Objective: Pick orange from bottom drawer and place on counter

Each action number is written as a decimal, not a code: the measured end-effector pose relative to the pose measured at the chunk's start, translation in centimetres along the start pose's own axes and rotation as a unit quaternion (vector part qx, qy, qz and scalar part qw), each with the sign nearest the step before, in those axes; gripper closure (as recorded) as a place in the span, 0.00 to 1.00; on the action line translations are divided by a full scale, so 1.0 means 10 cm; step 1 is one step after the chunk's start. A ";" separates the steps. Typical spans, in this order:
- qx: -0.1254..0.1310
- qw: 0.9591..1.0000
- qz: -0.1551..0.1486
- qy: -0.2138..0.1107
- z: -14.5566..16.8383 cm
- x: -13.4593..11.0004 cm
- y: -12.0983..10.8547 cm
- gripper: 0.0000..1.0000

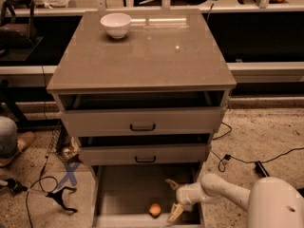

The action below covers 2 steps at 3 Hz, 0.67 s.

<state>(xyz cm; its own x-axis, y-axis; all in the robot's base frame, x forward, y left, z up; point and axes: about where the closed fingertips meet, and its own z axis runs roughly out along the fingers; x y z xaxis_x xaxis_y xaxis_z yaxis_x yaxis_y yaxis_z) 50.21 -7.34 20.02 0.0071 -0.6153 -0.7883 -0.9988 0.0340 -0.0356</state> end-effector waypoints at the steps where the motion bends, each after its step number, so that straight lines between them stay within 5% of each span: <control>1: 0.004 1.000 0.004 -0.007 0.23 0.06 -0.03 0.00; 2: 0.007 1.000 0.000 -0.012 0.41 0.13 -0.04 0.00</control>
Offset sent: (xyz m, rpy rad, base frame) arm 0.0119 0.0315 -0.0551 0.0305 -0.0278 -0.0160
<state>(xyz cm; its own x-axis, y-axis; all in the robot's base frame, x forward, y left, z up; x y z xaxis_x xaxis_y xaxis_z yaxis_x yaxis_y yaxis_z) 50.83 -4.90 16.46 0.0081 -0.5967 -0.8024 -0.9980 0.0456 -0.0440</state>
